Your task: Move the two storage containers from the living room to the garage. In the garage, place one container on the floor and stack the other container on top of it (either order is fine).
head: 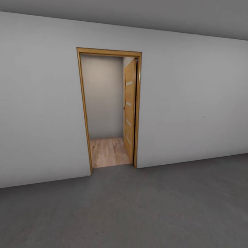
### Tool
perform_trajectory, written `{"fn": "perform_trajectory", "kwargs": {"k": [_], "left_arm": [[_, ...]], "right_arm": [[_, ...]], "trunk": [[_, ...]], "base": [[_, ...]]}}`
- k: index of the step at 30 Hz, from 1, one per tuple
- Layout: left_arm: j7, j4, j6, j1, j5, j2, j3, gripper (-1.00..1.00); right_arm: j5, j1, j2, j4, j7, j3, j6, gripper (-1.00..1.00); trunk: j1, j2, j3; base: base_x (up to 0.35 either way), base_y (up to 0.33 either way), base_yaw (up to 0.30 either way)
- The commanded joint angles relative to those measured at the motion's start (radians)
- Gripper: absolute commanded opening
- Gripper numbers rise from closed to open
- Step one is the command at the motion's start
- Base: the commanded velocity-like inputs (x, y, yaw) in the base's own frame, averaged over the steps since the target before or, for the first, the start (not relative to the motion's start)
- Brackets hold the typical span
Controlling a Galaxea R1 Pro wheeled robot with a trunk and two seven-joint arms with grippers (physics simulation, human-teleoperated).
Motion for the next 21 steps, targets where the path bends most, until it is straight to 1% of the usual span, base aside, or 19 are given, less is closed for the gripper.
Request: {"fn": "perform_trajectory", "kwargs": {"k": [1, 5, 21], "left_arm": [[-0.004, 0.001, -0.003, -0.001, 0.010, 0.000, -0.009, 1.00], [0.000, 0.000, -0.003, -0.001, 0.012, 0.001, -0.012, 1.00], [0.002, 0.000, -0.003, -0.001, 0.018, 0.002, -0.004, 1.00]], "right_arm": [[-0.009, -0.001, 0.000, 0.003, -0.001, 0.008, -0.007, 1.00], [-0.010, -0.001, 0.000, 0.003, 0.001, 0.009, -0.007, 1.00], [-0.016, -0.001, 0.002, 0.003, -0.002, 0.005, -0.006, 1.00]], "trunk": [[0.001, -0.001, -0.001], [0.001, -0.001, -0.001], [0.001, -0.001, -0.001]], "base": [[0.323, 0.000, 0.000], [0.323, 0.000, 0.000], [0.323, 0.000, 0.000]]}}
